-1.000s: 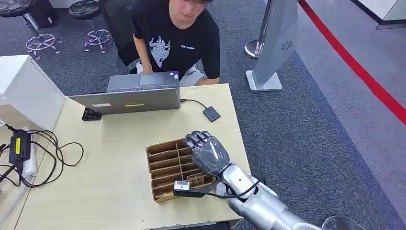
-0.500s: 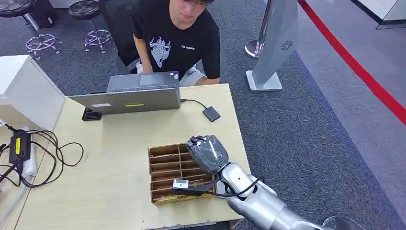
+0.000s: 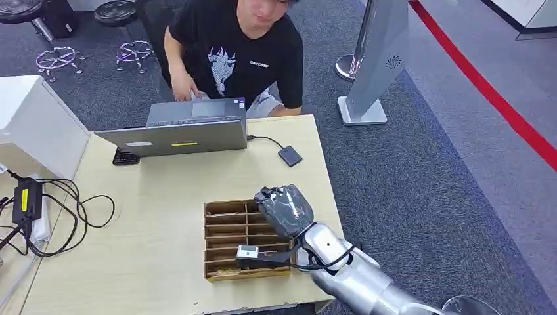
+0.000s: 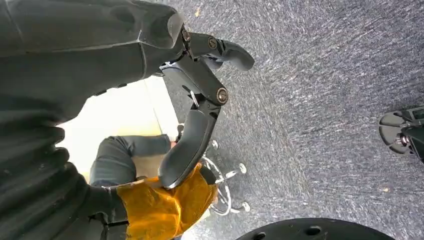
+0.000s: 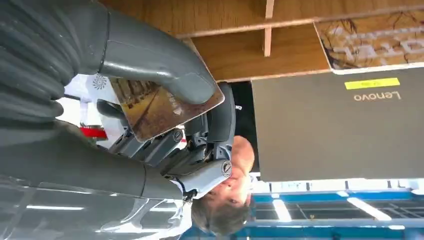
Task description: Pass the card to the sensor for recognition and then transmit it.
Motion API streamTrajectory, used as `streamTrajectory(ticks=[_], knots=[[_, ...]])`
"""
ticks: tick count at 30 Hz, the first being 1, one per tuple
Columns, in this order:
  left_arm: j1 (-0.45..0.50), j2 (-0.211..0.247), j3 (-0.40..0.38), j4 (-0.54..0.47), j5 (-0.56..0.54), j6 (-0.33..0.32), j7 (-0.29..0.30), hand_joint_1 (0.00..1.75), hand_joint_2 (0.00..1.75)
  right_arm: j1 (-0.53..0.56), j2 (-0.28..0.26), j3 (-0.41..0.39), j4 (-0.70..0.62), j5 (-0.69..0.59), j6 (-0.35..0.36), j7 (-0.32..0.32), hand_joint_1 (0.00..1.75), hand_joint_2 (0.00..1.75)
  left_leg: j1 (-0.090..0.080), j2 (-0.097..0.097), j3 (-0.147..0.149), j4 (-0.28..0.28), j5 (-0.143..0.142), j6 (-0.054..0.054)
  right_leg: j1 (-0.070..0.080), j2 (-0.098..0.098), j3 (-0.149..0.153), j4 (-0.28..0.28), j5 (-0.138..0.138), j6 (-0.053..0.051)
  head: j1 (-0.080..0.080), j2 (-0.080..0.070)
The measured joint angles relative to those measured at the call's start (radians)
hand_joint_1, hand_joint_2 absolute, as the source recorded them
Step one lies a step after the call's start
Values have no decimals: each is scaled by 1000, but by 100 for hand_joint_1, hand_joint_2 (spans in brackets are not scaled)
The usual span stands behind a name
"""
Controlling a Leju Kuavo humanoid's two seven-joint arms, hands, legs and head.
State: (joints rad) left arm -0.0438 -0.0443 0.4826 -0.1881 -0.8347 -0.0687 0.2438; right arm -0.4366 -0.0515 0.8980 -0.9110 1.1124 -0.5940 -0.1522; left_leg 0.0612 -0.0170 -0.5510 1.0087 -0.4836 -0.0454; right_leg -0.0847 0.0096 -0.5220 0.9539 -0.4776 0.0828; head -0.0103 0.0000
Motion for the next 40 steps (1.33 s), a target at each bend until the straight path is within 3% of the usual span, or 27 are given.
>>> streamTrajectory(ticks=[5,10,17,20,23,29,32,37,38,39,40], knots=[[0,0,18,0,-10,0,0,0,175,0,-24,-10,-86,19,-48,8,175,175,0,0,0,0,0,0,0,0,0,0,0,0,0,0],[1,0,35,0,-18,1,0,0,175,-7,-77,-50,-283,24,-43,18,169,175,0,0,0,0,0,0,0,0,0,0,0,0,0,0],[0,-1,53,0,-35,0,-3,0,175,-40,-113,-91,-484,-44,-14,-5,175,175,0,0,0,0,0,0,0,0,0,0,0,0,0,0],[-3,-2,53,0,-66,-10,-3,0,175,-82,-98,-91,-483,-126,68,-12,175,175,0,0,-1,0,0,0,0,1,0,1,0,0,0,0],[-12,-1,53,0,-110,-24,-6,0,175,-190,-33,-91,-353,-177,157,4,175,175,0,1,0,0,2,-1,0,1,0,1,2,-1,0,0],[-46,-2,37,0,-186,-58,7,0,175,-459,139,-128,116,-252,265,56,175,175,0,2,2,0,5,-2,0,2,-1,2,4,-2,-1,0],[-63,-5,30,0,-203,-68,14,0,175,-538,187,-148,289,-257,292,92,175,175,0,-5,-2,0,10,0,0,-4,0,2,6,0,0,0],[-69,-10,21,0,-216,-71,19,0,175,-587,228,-169,428,-259,296,107,171,175,0,-5,-3,0,10,0,0,-4,0,1,7,-1,0,0],[-70,-10,20,0,-217,-71,19,0,175,-589,232,-172,443,-262,291,102,140,175,0,-5,-3,0,10,0,0,-4,0,1,7,-1,0,0],[-70,-10,19,0,-217,-71,19,0,175,-590,235,-174,454,-264,286,98,75,175,0,-5,-3,0,10,0,0,-4,-1,1,7,-1,0,0],[-70,-10,18,0,-219,-71,19,0,175,-591,238,-179,465,-267,281,93,75,175,0,-5,-3,0,9,1,0,-4,-1,1,7,-1,0,0]])
